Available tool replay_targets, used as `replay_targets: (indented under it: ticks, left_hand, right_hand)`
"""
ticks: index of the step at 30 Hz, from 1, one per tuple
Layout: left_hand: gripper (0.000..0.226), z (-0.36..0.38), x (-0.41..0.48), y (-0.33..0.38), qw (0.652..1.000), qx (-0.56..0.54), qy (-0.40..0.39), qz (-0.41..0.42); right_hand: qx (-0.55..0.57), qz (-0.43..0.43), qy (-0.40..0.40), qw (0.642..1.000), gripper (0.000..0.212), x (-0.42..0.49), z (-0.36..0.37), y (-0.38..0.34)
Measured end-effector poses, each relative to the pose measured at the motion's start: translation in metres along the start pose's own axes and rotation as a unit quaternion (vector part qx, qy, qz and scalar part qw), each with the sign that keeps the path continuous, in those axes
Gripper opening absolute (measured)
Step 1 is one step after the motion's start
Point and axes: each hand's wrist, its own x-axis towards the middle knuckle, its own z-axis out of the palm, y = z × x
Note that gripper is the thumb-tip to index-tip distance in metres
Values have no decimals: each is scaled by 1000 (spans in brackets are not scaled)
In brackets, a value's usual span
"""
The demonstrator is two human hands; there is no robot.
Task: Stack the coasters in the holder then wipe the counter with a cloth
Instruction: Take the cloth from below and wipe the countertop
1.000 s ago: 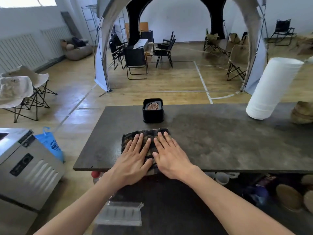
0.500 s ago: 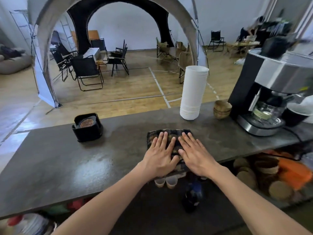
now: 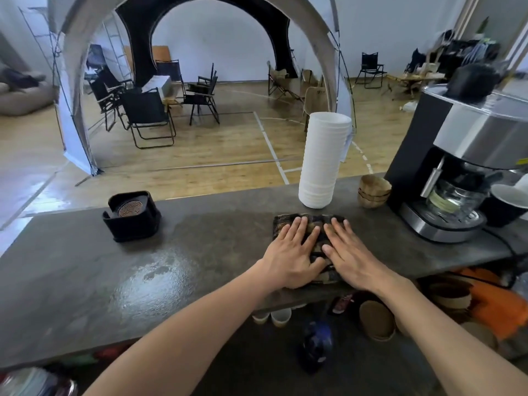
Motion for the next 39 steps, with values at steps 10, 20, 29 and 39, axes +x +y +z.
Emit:
replay_targets:
  ticks: [10,20,29,39]
  left_hand:
    - [80,-28,-53,-118,995,11,9,-95]
    - [90,-24,-88,-147,992,0,20,-127]
    - [92,-38,-39,-196,990,5,-1,-140]
    - [76,-41,15,-183,987,13,-8,-158]
  right_hand:
    - [-32,-65,-42,996,62,65,27,-125]
    - [-56,-113,-33,991,62,73,47,-158]
    - [-34,-109,-56,992,61,148,42,-164]
    - [-95,-84,-49,991,61,175,18,-136]
